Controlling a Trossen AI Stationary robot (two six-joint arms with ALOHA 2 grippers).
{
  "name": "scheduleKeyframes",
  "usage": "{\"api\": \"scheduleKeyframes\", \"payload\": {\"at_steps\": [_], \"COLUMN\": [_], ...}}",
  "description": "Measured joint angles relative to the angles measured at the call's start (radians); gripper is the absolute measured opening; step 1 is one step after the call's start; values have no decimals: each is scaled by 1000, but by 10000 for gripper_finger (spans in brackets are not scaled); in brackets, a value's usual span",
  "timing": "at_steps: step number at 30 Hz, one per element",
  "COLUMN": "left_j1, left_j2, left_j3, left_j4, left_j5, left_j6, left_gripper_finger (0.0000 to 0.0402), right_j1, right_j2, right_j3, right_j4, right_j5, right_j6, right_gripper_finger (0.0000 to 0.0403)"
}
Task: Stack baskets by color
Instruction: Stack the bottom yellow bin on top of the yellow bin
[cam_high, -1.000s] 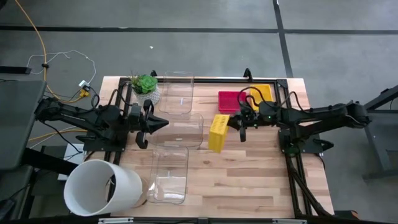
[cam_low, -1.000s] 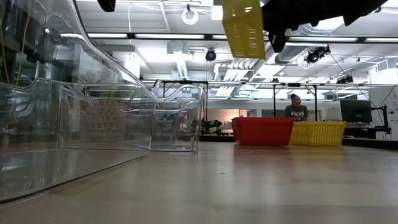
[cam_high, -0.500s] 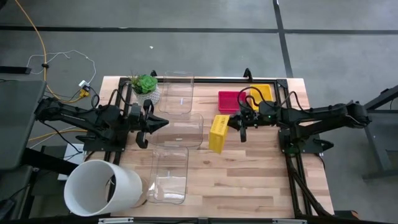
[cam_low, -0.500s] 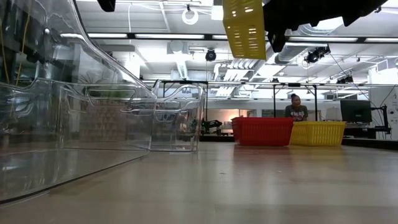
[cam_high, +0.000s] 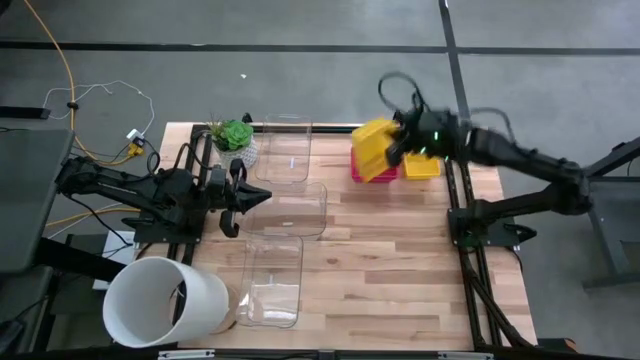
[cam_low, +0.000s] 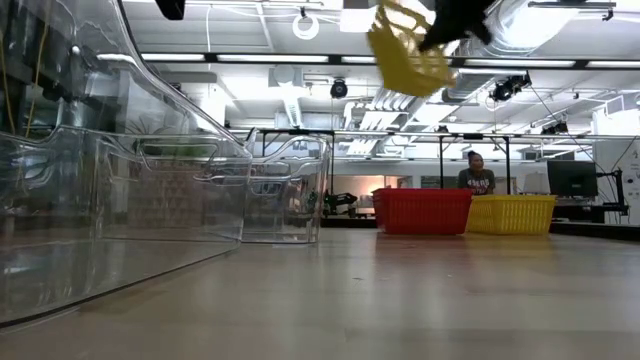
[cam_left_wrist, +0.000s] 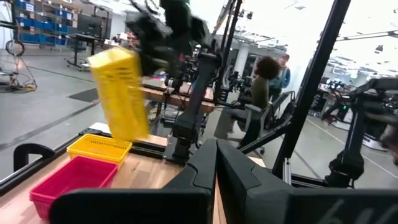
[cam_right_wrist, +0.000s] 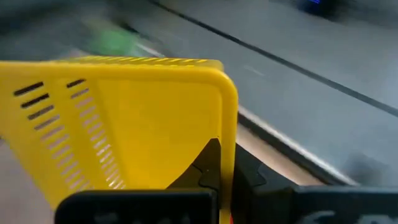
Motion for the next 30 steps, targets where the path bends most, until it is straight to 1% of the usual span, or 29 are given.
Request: {"api": "scheduleKeyframes", "payload": {"at_steps": [2,4,7,9,11,15,17,19,24,26,30], "left_j1": [0,0,0,0,0,0,0,0,0,0,0], "left_j2": [0,0,0,0,0,0,0,0,0,0,0], "left_j3": [0,0,0,0,0,0,0,0,0,0,0], "left_j4": [0,0,-2,-9,-20,-26,-27,-29,-38,-46,-53], "left_j5": [0,0,0,0,0,-3,-4,-9,-18,-19,-22], "left_j6": [0,0,0,0,0,0,0,0,0,0,0], "left_gripper_finger": [0,0,0,0,0,0,0,0,0,0,0], "right_j1": [-96,-203,-351,-437,-514,-642,-650,-648,-660,-661,-650], "right_j2": [32,62,93,106,115,134,150,172,243,274,297], "right_j3": [109,177,200,172,119,-9,-25,-25,-26,-30,-29], "right_j4": [-229,-413,-564,-599,-587,-468,-426,-407,-456,-479,-469], "right_j5": [18,17,-8,-15,-26,-112,-98,-121,-132,-122,-86], "right_j6": [3,0,6,3,7,2,15,42,68,60,81], "right_gripper_finger": [0,0,0,0,0,0,0,0,0,0,0]}}
